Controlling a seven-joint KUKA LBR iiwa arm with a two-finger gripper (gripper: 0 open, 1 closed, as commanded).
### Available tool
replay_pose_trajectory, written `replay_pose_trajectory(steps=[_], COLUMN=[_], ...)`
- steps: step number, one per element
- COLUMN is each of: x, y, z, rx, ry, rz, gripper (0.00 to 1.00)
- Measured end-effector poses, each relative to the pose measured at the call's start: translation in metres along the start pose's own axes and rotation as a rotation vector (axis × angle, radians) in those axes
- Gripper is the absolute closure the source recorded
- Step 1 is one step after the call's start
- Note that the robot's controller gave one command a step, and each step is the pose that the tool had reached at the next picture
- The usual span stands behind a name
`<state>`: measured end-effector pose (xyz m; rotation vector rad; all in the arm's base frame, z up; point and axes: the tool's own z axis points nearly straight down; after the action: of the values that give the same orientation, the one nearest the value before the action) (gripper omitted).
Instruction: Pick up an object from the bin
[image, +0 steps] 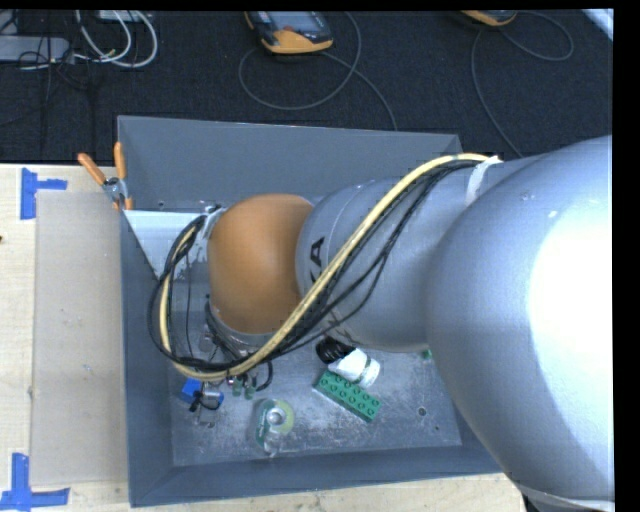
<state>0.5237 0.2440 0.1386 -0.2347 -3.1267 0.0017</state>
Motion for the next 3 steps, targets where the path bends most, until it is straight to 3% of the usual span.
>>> replay_pose_trajectory(steps=[1,2,3], x=[-0.0045,0.0024,0.0024], y=[-0.0077,-0.0119,-0.0120], z=[0.0664,0.0693,0.0693], rx=[0.000,0.002,0.001], ry=[-0.001,0.003,0.003], rz=[0.097,-0.020,-0.020], gripper=[0.00,1.00,1.00])
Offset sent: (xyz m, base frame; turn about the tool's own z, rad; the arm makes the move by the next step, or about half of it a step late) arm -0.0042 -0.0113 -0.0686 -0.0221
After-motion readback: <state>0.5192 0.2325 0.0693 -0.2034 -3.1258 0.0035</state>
